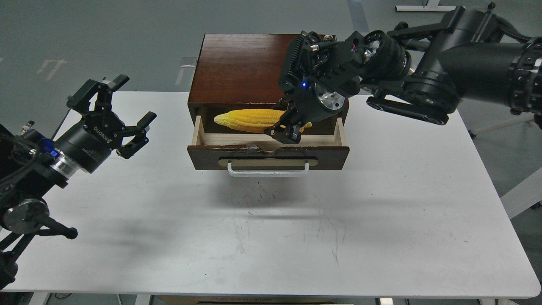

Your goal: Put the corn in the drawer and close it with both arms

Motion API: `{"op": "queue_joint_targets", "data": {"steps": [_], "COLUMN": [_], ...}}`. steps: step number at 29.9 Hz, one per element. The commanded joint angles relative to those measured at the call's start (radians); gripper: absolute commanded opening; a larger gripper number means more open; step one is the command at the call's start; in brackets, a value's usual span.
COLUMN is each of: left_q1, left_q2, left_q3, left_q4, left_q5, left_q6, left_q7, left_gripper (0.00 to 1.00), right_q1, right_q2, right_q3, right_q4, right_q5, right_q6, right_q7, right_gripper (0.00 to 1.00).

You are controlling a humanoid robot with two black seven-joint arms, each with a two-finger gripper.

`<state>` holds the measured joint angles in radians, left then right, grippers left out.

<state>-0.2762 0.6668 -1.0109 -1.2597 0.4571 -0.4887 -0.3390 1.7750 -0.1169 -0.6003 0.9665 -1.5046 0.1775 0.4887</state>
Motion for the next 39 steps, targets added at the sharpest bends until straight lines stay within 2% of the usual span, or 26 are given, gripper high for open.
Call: {"op": "queue_joint_targets", "data": {"steps": [1, 3, 6, 10, 15, 16, 19, 21, 22, 25, 32, 39], "left_q1": [0.0, 0.0, 0.0, 0.0, 0.0, 0.0, 0.0, 0.0, 0.0, 0.0, 0.003, 0.003], "left_q2": [0.0, 0.0, 0.0, 0.0, -0.001, -0.001, -0.004, -0.006, -0.006, -0.007, -0.013, -0.013], "left_q3": [0.0, 0.0, 0.0, 0.0, 0.0, 0.0, 0.002, 0.003, 0.003, 0.005, 0.006, 0.009], "left_q4": [0.0, 0.0, 0.0, -0.001, -0.006, -0.006, -0.007, -0.007, -0.007, -0.007, -0.007, -0.007], "left_q5": [0.0, 0.0, 0.0, -0.001, 0.0, 0.0, 0.0, 0.0, 0.0, 0.0, 0.0, 0.003], "left_q6": [0.0, 0.0, 0.0, 0.0, 0.0, 0.0, 0.0, 0.0, 0.0, 0.0, 0.0, 0.0], "left_q7": [0.0, 0.0, 0.0, 0.0, 0.0, 0.0, 0.0, 0.0, 0.0, 0.0, -0.002, -0.018], "left_gripper": [1.0, 1.0, 1.0, 1.0, 1.0, 1.0, 1.0, 1.0, 1.0, 1.0, 1.0, 1.0], "right_q1": [0.012, 0.018, 0.04, 0.057, 0.021, 0.021, -0.092, -0.228, -0.229, -0.412, -0.787, -0.965], "right_q2": [-0.01, -0.02, -0.058, -0.116, -0.278, -0.279, -0.375, -0.447, -0.448, -0.512, -0.515, -0.5], "right_q3": [0.011, 0.017, 0.043, 0.073, 0.137, 0.137, 0.221, 0.348, 0.349, 0.529, 0.893, 0.981], "right_q4": [0.005, 0.008, 0.027, 0.043, 0.046, 0.046, 0.06, 0.064, 0.064, 0.057, 0.046, 0.014], "right_q5": [0.021, 0.036, 0.09, 0.181, 0.424, 0.425, 0.634, 0.792, 0.793, 0.911, 1.101, 1.273], "right_q6": [0.0, 0.0, 0.004, 0.008, 0.01, 0.01, 0.007, 0.008, 0.008, 0.007, -0.001, 0.005], "right_q7": [0.0, 0.0, 0.0, 0.0, 0.0, 0.0, 0.0, 0.0, 0.0, 0.0, 0.0, 0.0], "right_gripper": [0.86, 0.86, 0.95, 0.96, 0.97, 0.97, 0.97, 0.97, 0.97, 0.98, 0.98, 0.99]}}
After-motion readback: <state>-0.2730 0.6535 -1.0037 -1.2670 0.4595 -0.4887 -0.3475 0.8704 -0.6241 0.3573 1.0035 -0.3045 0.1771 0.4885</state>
